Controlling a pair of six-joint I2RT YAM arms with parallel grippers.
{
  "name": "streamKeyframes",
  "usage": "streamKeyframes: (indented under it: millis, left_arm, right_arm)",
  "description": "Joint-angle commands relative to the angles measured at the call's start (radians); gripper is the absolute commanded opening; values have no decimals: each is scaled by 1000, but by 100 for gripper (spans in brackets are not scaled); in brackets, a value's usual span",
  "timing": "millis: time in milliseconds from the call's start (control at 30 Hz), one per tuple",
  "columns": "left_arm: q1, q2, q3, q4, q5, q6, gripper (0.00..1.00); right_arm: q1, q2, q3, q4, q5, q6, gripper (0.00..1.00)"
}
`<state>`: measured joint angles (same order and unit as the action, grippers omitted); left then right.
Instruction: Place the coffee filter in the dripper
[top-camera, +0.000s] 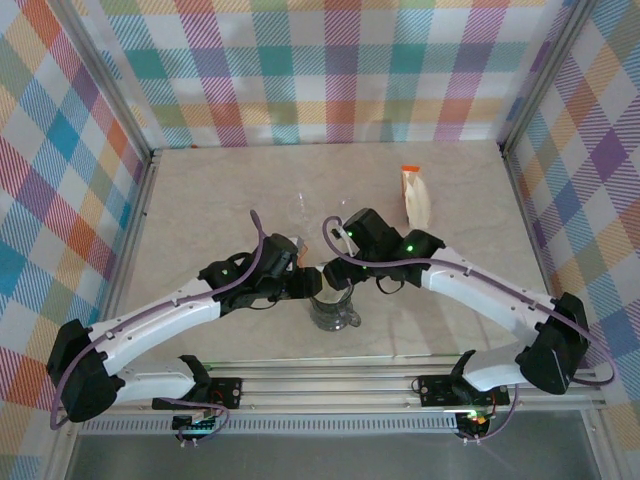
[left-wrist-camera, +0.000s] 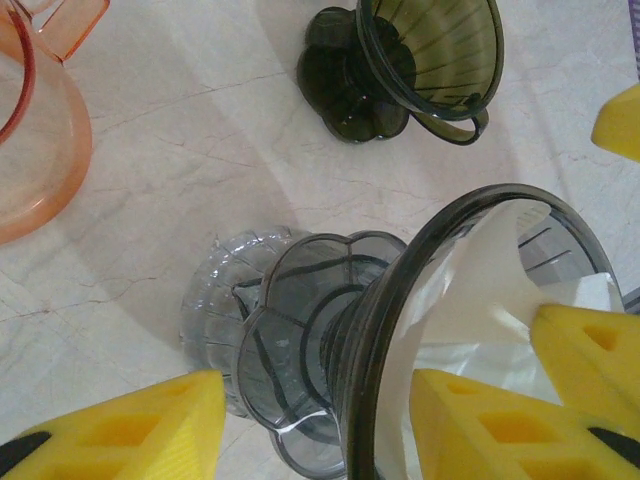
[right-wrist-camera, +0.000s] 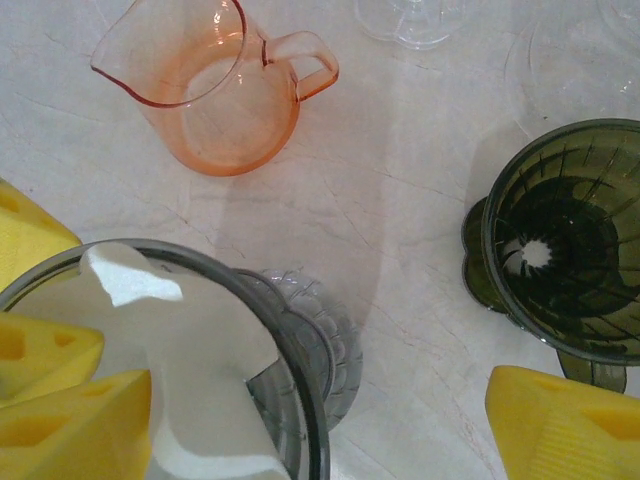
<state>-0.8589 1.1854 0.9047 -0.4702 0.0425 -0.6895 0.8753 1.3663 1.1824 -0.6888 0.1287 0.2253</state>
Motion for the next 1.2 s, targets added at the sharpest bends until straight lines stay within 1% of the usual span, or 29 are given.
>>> streamKeyframes:
  millis: [0, 333, 600, 700, 800, 933, 1167]
  left_arm:
    - [3, 10, -13, 15, 13, -9, 51]
    - [3, 15, -31, 22, 23, -23, 47]
    - [3, 5, -54, 32, 37, -37, 45]
    - [3, 2, -56, 32, 36, -38, 45]
    - [3, 5, -56, 33, 38, -41, 46]
    - [1, 7, -51, 43, 44, -47, 49]
    - [1, 12, -36, 41, 45, -47, 52]
  right_arm:
    - [-9, 13, 26, 18, -16, -5, 82]
    - [-16, 20, 20, -24, 100, 50, 74]
    - [-17, 22, 14, -40, 149, 77, 72]
    - [-15, 10, 10, -32, 148, 82, 72]
    - [-15, -1, 6, -16, 120, 75, 74]
    - [-15, -63, -19, 35, 73, 74, 78]
    - [-15, -131, -30, 41, 76, 69, 82]
